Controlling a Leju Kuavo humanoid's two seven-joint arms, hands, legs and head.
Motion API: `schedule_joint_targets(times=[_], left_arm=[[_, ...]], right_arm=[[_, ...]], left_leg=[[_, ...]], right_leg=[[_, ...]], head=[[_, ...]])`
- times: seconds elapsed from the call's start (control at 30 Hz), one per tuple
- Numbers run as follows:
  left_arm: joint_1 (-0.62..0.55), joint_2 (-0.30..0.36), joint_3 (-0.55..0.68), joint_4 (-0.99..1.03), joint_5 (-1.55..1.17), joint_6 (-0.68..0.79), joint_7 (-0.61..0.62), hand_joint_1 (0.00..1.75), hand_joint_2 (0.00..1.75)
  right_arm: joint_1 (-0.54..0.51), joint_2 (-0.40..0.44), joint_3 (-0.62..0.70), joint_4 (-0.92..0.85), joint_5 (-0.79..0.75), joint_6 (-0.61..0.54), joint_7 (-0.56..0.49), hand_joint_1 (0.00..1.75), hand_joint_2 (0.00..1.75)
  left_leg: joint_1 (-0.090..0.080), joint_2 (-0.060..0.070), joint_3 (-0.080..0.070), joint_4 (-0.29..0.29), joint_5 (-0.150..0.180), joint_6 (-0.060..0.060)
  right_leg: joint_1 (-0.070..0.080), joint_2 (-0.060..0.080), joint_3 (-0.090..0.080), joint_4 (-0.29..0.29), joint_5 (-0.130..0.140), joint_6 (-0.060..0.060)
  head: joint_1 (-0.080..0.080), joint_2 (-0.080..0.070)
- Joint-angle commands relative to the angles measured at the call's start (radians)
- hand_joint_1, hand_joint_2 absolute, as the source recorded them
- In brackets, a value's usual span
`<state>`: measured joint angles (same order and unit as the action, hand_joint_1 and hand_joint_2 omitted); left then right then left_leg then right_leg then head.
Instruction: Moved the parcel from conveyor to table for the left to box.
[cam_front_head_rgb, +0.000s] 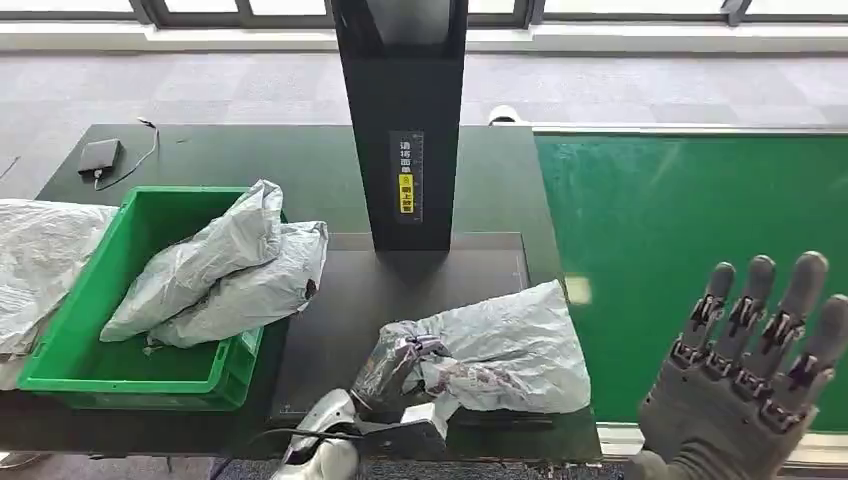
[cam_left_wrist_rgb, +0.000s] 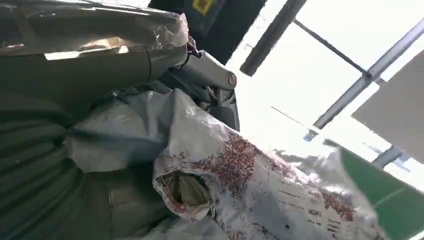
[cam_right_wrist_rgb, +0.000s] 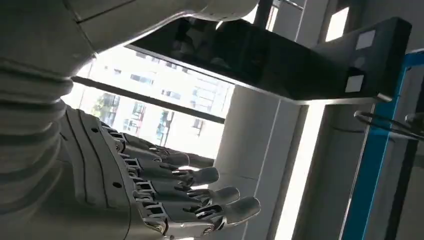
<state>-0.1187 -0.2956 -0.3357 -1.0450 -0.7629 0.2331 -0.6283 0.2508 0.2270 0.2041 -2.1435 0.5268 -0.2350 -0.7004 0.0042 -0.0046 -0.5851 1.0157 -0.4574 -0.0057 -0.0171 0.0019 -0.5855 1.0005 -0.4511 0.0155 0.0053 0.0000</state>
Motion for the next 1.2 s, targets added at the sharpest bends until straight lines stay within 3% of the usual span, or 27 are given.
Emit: schedule_joint_targets(times=[0.03,0.53,0.73,0.93,0.97,1.0,1.2], left_arm=[[0.085,-0.03,0.105,-0.21,0.013,0.01,-0.004,1.75,1.75],[0.088,-0.036,0.107,-0.21,0.015,0.022,-0.012,1.75,1.75],[0.203,-0.029,0.165,-0.587,0.037,0.095,-0.032,1.75,1.75],[0.253,-0.041,0.272,-0.798,0.018,0.171,-0.061,1.75,1.75],[0.242,0.021,0.246,-0.866,-0.024,0.297,-0.07,1.75,1.75],[0.237,0.037,0.254,-0.922,-0.015,0.303,-0.07,1.75,1.75],[0.17,0.079,0.237,-1.009,-0.017,0.331,-0.068,1.75,1.75]], right_arm=[[-0.022,0.007,-0.041,0.054,-0.005,0.001,0.002,0.0,1.75],[-0.019,0.008,-0.044,0.051,-0.007,0.004,0.002,0.0,1.75],[-0.019,0.046,-0.111,0.031,-0.044,0.049,0.002,0.0,1.75],[-0.009,0.075,-0.197,0.01,-0.127,0.063,0.002,0.0,1.75],[-0.009,0.084,-0.234,-0.005,-0.183,0.074,0.002,0.0,1.75],[-0.006,0.086,-0.26,-0.012,-0.214,0.088,0.002,0.0,1.75],[-0.009,0.114,-0.326,-0.03,-0.265,0.108,0.002,0.0,1.75]], left_leg=[[0.001,0.003,0.002,-0.002,-0.001,0.0],[0.0,0.002,0.002,-0.002,0.0,0.0],[0.001,0.004,0.0,0.0,-0.002,0.0],[0.001,0.003,0.0,0.0,-0.002,0.0],[0.001,0.003,-0.001,0.001,-0.001,0.0],[0.001,0.002,-0.001,0.001,-0.001,-0.001],[0.002,-0.002,-0.002,0.0,0.0,-0.001]], right_leg=[[0.001,0.002,0.001,-0.002,0.0,-0.001],[0.001,0.001,0.002,-0.002,0.0,-0.001],[0.001,0.003,-0.001,-0.001,0.0,-0.001],[0.002,0.002,0.0,-0.001,-0.001,-0.002],[0.001,0.002,-0.001,0.0,-0.001,-0.002],[0.001,0.001,-0.002,0.0,-0.001,-0.002],[0.002,-0.003,-0.001,0.0,-0.002,-0.003]], head=[[0.0,0.0],[0.0,0.0],[0.0,0.0],[0.0,0.0],[0.0,0.0],[0.0,0.0],[0.0,0.0]])
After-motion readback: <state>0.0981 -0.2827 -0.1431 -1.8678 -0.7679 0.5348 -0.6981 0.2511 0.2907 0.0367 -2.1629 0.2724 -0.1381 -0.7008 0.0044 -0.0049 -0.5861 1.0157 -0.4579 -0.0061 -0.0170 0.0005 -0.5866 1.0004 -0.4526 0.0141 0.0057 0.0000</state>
